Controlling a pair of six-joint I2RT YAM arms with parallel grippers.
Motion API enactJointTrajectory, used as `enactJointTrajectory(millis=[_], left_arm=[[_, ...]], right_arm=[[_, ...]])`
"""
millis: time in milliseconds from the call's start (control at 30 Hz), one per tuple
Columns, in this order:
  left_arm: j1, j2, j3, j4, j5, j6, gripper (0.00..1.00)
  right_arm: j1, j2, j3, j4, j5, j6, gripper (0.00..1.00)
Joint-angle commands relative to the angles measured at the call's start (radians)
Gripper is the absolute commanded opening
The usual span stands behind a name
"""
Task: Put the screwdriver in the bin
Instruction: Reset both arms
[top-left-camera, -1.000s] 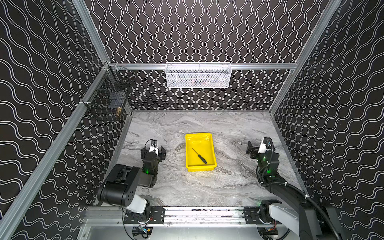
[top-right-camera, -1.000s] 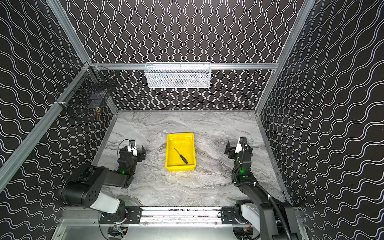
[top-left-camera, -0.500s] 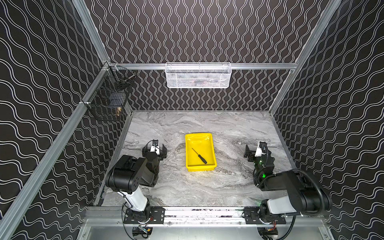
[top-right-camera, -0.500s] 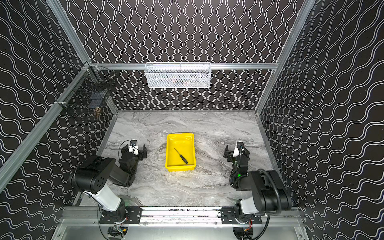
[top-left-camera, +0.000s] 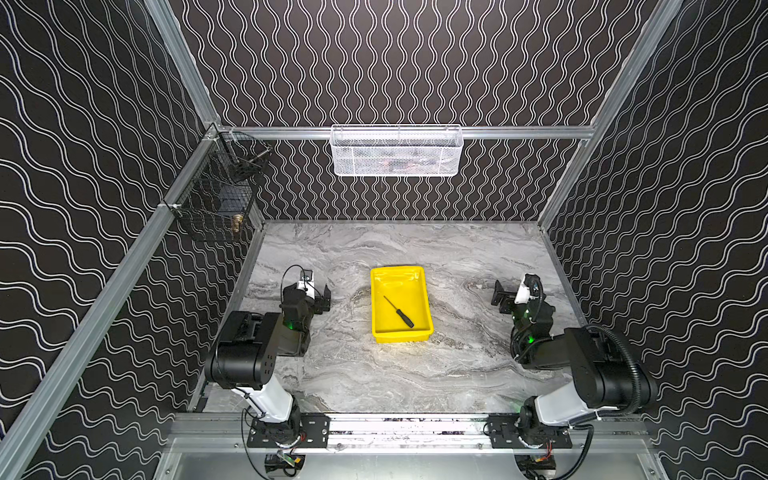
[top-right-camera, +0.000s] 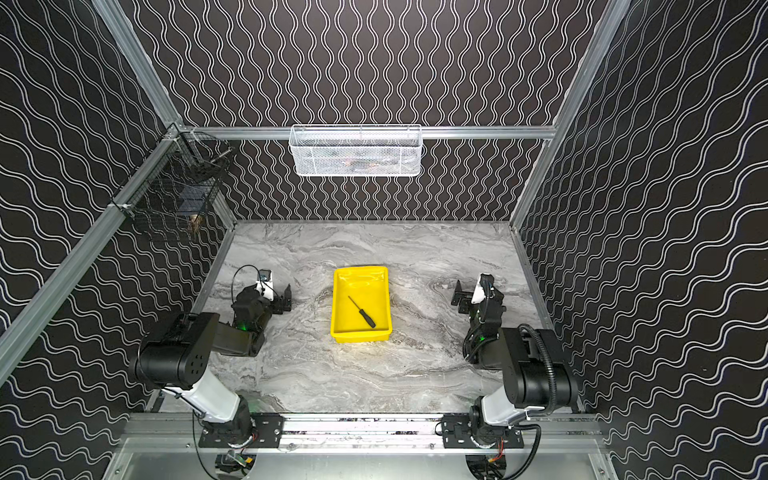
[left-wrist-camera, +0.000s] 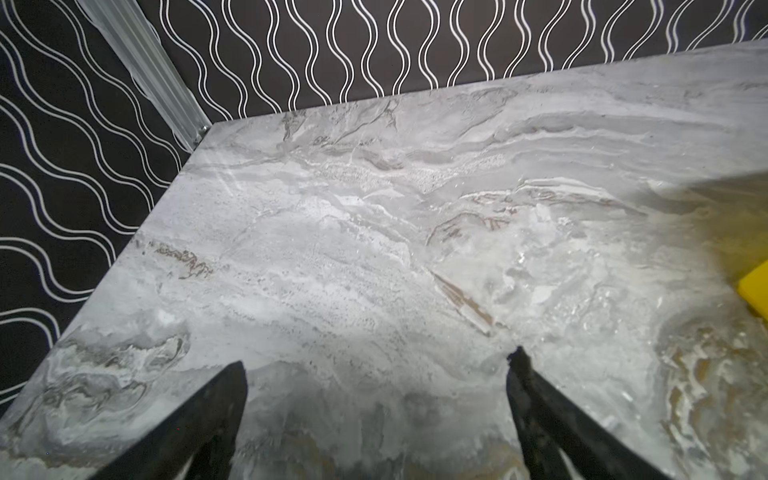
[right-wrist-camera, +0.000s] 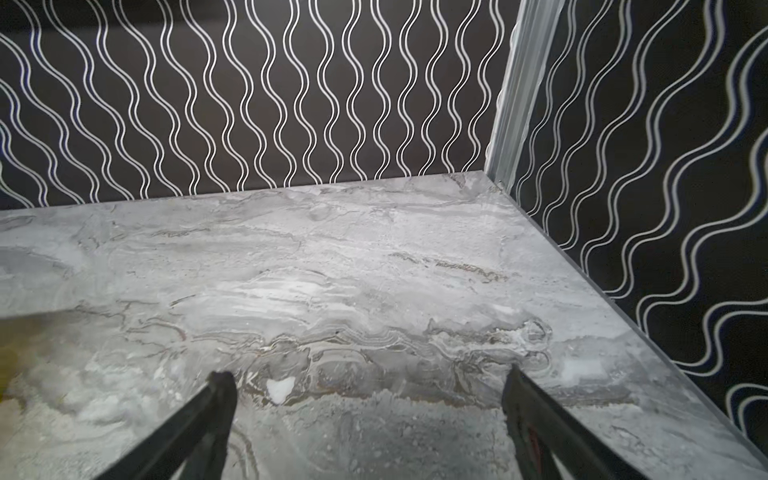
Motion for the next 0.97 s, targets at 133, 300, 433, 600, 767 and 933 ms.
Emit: enactJointTrajectory(millis=[133, 300, 433, 600, 767, 933], left_arm=[[0.002, -0.004, 0.002, -0.002, 0.026, -0.014, 0.99], [0.0, -0.001, 0.002, 0.003, 0.025, -0.011, 0.99], [0.0, -0.003, 0.002, 0.002, 0.026, -0.012, 0.99], [0.0, -0.001, 0.003, 0.0, 0.042, -0.006, 0.99], [0.011, 0.009, 0.022, -0.028, 0.063, -0.014, 0.99], [0.012, -0.002, 0.006, -0.006, 0.063, -0.013, 0.99]], right_arm=[[-0.015, 0.0, 0.016, -0.024, 0.012, 0.04, 1.0], [-0.016, 0.001, 0.016, -0.024, 0.01, 0.041, 1.0], [-0.016, 0.001, 0.015, -0.021, 0.01, 0.04, 1.0], [-0.016, 0.001, 0.015, -0.022, 0.01, 0.04, 0.99], [-0.016, 0.0, 0.015, -0.021, 0.01, 0.04, 0.99], [-0.015, 0.001, 0.015, -0.021, 0.01, 0.04, 1.0]])
